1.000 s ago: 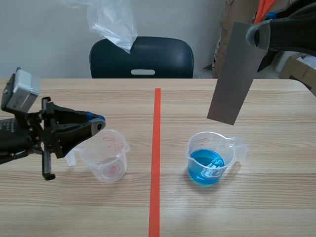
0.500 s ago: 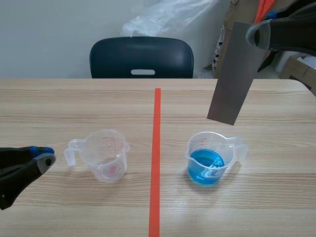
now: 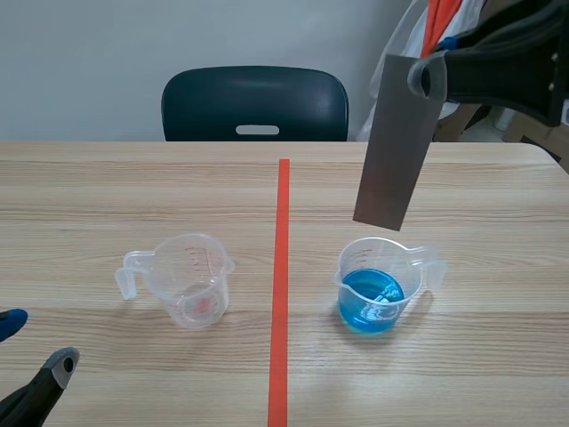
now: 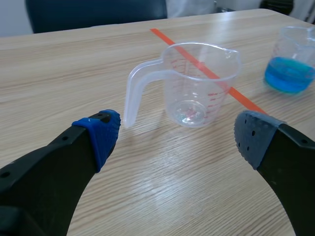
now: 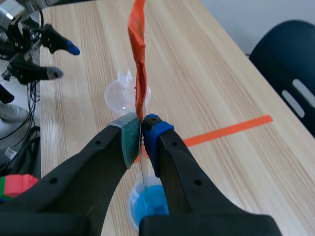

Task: Do the redox reaction experiment. move the plate over the left beaker

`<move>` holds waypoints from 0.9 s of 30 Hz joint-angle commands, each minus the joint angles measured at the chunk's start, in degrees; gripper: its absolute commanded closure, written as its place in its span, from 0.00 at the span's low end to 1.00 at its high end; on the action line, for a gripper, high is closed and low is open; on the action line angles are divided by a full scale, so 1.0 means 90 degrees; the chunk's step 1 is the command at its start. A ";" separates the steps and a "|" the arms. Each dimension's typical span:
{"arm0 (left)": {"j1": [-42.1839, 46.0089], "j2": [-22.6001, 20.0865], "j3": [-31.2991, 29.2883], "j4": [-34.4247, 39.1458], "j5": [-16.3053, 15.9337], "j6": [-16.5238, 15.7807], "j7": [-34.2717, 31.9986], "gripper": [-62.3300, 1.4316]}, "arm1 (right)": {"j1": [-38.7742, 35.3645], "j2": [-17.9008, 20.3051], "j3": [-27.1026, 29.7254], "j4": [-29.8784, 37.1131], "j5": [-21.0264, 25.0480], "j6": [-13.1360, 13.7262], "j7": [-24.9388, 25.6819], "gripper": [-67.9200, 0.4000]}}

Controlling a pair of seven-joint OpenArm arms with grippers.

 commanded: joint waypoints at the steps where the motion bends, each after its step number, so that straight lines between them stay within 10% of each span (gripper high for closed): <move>1: 0.0027 0.0197 -0.0092 0.0109 -0.0044 0.0095 -0.0100 0.18 | 0.0214 -0.0027 0.0090 0.0019 0.0136 -0.0136 0.0022 0.99; 6: 0.0219 0.0860 -0.0328 0.0109 0.0119 0.0527 -0.0272 0.18 | 0.0345 -0.0376 0.0090 0.0019 0.0129 -0.0240 -0.0291 0.99; 13: 0.0447 0.1758 -0.0670 0.0109 0.1503 0.0770 -0.0950 0.18 | 0.0590 -0.1105 0.0090 0.0017 0.0131 -0.0544 -0.0891 0.99; 27: 0.0614 0.2608 -0.1394 0.0027 0.2135 0.0770 -0.1807 0.18 | 0.0656 -0.2846 0.0090 0.0000 -0.0342 -0.1052 -0.2132 0.99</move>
